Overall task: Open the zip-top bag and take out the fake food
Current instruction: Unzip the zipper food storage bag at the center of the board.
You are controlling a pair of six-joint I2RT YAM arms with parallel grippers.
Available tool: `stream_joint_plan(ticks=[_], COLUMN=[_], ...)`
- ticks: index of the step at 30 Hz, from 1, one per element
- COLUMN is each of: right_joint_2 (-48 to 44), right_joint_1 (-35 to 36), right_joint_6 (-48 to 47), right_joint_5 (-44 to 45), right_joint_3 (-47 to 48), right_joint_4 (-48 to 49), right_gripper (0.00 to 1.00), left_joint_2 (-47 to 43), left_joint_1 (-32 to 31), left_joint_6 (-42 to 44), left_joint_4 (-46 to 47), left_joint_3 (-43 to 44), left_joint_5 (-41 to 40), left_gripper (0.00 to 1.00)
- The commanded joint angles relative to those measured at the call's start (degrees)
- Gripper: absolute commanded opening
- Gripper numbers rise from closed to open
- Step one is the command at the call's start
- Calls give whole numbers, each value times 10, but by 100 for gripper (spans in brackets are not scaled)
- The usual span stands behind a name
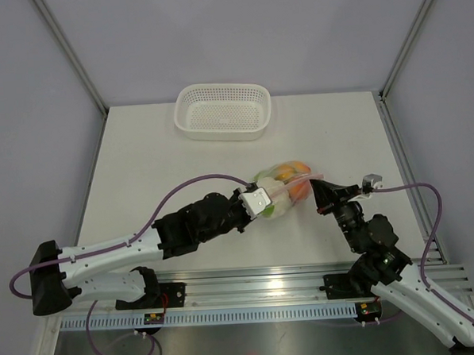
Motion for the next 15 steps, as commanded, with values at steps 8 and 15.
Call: stream_joint_plan(ticks=[8, 15], right_joint_2=[-31, -53], right_joint_1=[-3, -2], right_joint_6=[17, 32], right_joint_5=[162, 221], right_joint_3=[9, 9], right_joint_4=[4, -29], right_gripper=[0, 0], left_joint_2=[7, 15], left_joint_1=[4, 15], left_joint_6=[-9, -18], left_joint_4=[-40, -59], left_joint_3=[23, 31], left_joint_5=[-41, -41], left_gripper=[0, 1])
